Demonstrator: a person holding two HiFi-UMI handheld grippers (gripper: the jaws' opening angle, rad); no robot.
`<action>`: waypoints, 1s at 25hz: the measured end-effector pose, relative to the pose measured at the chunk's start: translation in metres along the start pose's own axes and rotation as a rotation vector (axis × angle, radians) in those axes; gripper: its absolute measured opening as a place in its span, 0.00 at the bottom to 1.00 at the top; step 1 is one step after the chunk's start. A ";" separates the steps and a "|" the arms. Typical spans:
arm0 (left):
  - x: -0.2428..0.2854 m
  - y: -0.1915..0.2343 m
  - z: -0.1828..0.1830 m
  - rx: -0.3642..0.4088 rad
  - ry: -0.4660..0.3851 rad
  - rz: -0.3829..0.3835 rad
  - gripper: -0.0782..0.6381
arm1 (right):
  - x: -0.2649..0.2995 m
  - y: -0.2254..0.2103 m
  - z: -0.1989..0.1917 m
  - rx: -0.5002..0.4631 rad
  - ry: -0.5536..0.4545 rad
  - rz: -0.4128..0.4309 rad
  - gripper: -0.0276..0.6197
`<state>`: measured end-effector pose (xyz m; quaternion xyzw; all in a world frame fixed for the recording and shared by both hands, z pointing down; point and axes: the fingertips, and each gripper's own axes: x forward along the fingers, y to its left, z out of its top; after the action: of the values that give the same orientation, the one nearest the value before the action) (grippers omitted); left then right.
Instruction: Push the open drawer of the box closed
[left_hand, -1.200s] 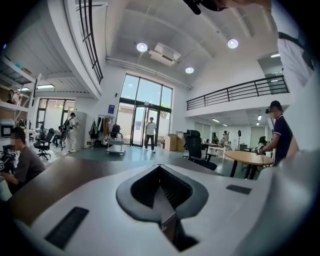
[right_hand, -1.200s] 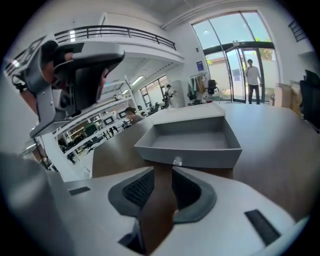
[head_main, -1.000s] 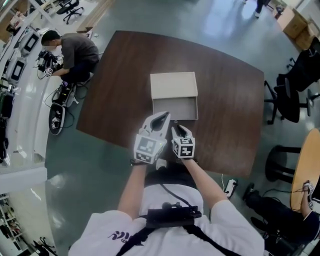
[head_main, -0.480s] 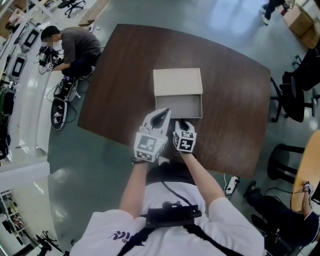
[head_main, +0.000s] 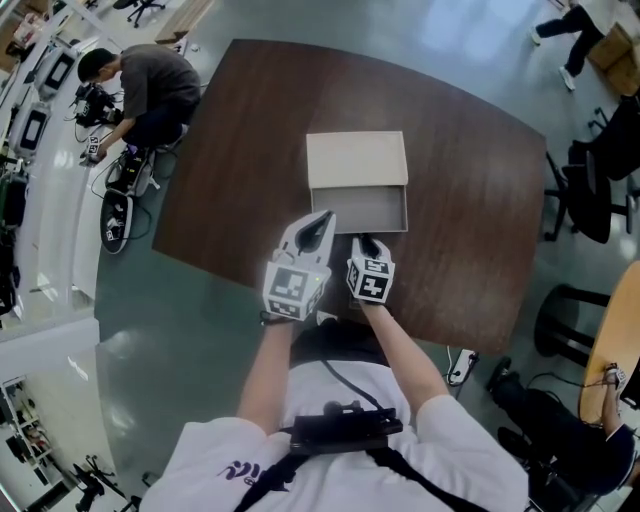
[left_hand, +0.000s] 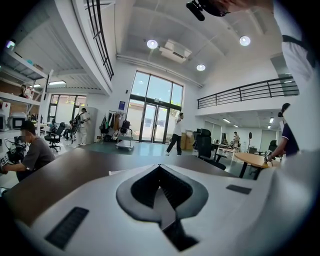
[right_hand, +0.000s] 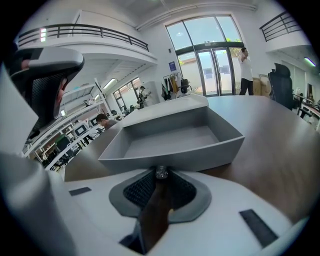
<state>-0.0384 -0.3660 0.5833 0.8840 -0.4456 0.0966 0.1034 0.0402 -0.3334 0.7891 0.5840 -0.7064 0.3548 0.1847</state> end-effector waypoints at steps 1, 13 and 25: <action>0.001 0.001 -0.001 -0.001 0.000 0.001 0.12 | 0.000 0.001 0.003 -0.006 -0.010 0.002 0.17; 0.005 0.012 -0.001 -0.047 0.001 0.016 0.12 | 0.025 -0.003 0.040 0.001 -0.032 0.010 0.16; 0.009 0.034 -0.013 -0.061 0.029 0.046 0.12 | 0.057 -0.001 0.073 -0.004 -0.052 0.009 0.16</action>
<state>-0.0622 -0.3892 0.6012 0.8684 -0.4671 0.0981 0.1345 0.0381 -0.4255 0.7786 0.5893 -0.7143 0.3391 0.1656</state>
